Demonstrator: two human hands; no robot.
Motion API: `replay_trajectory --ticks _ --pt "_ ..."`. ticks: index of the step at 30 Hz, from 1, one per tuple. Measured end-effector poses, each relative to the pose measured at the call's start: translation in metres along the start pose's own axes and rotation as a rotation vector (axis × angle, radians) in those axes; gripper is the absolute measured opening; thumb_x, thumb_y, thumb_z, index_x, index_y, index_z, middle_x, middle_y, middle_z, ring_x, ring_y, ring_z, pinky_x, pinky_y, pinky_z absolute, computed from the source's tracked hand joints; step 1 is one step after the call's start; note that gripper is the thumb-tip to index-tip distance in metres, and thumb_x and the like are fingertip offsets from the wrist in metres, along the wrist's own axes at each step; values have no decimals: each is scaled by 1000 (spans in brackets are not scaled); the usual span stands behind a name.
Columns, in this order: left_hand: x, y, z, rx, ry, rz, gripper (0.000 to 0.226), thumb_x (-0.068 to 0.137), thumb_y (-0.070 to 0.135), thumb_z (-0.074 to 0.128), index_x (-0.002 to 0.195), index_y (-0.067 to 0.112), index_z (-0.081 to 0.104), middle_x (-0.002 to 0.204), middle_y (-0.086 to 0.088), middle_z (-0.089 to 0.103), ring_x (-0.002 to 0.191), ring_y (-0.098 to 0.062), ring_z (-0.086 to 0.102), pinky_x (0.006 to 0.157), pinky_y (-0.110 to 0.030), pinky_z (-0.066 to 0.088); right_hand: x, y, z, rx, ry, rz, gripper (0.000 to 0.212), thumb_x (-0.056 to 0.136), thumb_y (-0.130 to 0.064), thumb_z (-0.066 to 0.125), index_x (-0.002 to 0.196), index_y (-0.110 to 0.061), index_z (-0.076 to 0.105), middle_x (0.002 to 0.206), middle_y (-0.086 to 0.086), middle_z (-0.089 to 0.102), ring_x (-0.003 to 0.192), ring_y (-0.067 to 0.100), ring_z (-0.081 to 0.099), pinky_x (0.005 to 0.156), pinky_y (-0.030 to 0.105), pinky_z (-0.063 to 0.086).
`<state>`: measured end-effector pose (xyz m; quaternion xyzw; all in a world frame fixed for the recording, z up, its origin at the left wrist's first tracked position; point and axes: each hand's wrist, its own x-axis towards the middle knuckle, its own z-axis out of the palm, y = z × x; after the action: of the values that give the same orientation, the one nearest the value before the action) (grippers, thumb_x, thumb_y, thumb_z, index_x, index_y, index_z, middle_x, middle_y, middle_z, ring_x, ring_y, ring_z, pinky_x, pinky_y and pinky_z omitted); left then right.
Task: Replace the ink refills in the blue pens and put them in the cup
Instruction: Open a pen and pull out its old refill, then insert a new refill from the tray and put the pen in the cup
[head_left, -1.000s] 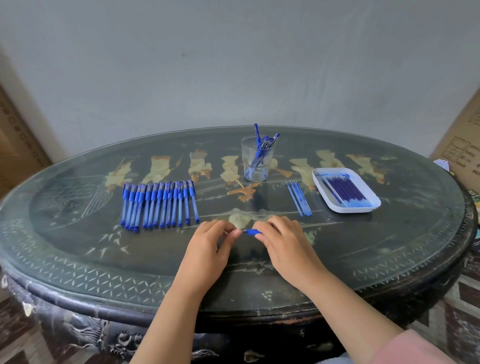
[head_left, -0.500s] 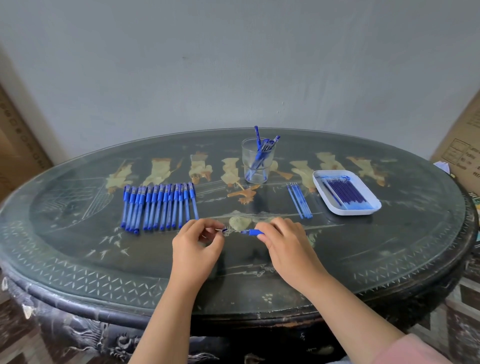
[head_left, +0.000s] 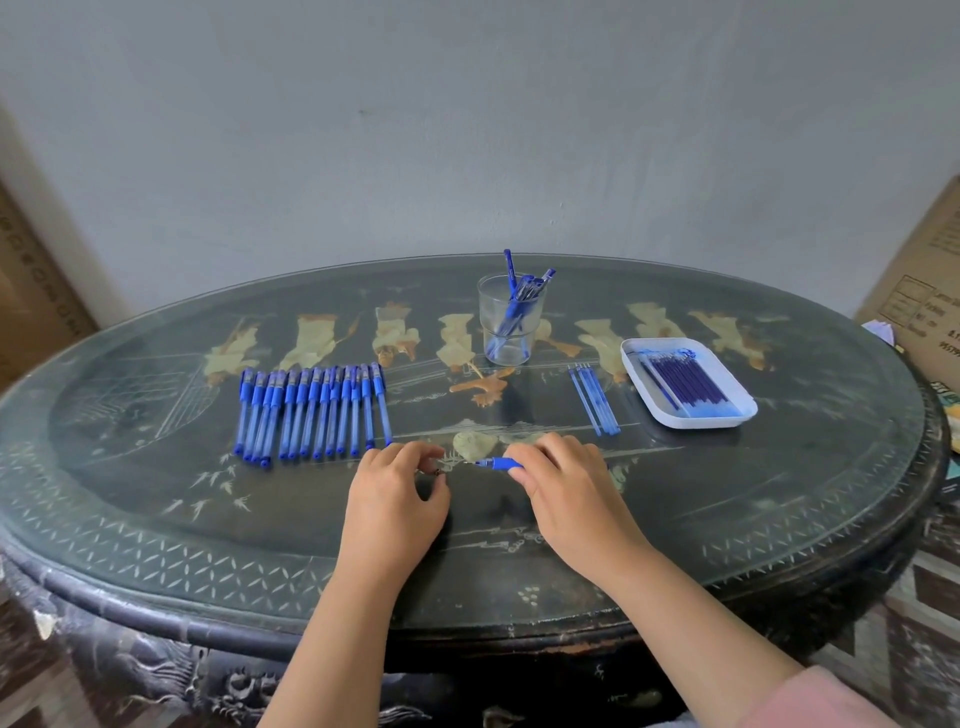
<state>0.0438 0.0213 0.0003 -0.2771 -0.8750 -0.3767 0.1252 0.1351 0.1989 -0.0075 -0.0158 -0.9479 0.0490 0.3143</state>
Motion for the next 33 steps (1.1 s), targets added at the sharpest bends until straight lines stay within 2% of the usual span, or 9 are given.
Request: replay_trajectory --ticks 8,11,14,16,19,24,27,30,33 --pt "-1 1 -2 -48 28 -4 30 79 13 76 105 25 68 90 15 63 87 -12 51 80 -23 38 -1 1 0 25 37 -1 23 99 -26 41 106 -21 62 89 -4 54 74 17 52 64 34 46" --pt "-2 4 -6 -137 74 22 29 81 16 75 105 29 66 94 17 62 90 -7 52 84 -16 39 5 0 -7 111 82 44 25 99 -28 44 106 -20 66 92 -6 61 78 18 57 71 38 48" --pt "-1 11 -12 -236 68 87 28 79 23 79 105 26 68 95 18 65 93 -5 59 85 -9 41 21 -8 -20 256 167 143 22 95 -33 52 104 -23 68 87 -13 66 78 15 57 75 36 46" --pt "-1 19 -14 -368 14 53 33 76 24 82 105 25 69 93 16 69 90 -7 65 83 -15 48 30 -20 -27 424 189 258 19 91 -35 59 101 -24 71 85 -16 65 79 12 57 74 28 44" --pt "1 33 -20 -659 -120 -134 38 70 17 86 103 23 67 92 9 72 88 -11 70 80 -23 56 35 -36 -32 671 128 424 8 88 -26 70 96 -24 74 85 -13 64 77 8 58 68 18 44" --pt "3 38 -21 -748 -194 -194 23 74 9 83 90 15 68 88 0 74 86 -16 72 85 -35 57 37 -47 -38 908 23 530 11 88 -18 70 97 -16 75 89 -5 72 83 5 67 74 23 54" --pt "4 37 -21 -760 -192 -221 18 77 3 79 89 14 70 86 -2 74 85 -20 72 85 -41 58 40 -48 -42 936 2 571 10 87 -20 71 96 -19 76 87 -4 73 83 10 68 78 34 57" --pt "5 36 -21 -730 -174 -204 17 78 2 78 87 15 70 86 2 73 83 -16 72 80 -32 58 47 -49 -50 971 -12 601 5 87 -24 71 91 -23 75 81 -4 73 77 15 67 76 32 57" --pt "4 38 -22 -681 -172 -182 18 78 2 77 85 17 71 84 6 73 77 -11 70 70 -20 54 55 -46 -59 1018 17 616 7 88 -25 70 92 -24 75 85 -11 74 76 3 67 74 20 53"
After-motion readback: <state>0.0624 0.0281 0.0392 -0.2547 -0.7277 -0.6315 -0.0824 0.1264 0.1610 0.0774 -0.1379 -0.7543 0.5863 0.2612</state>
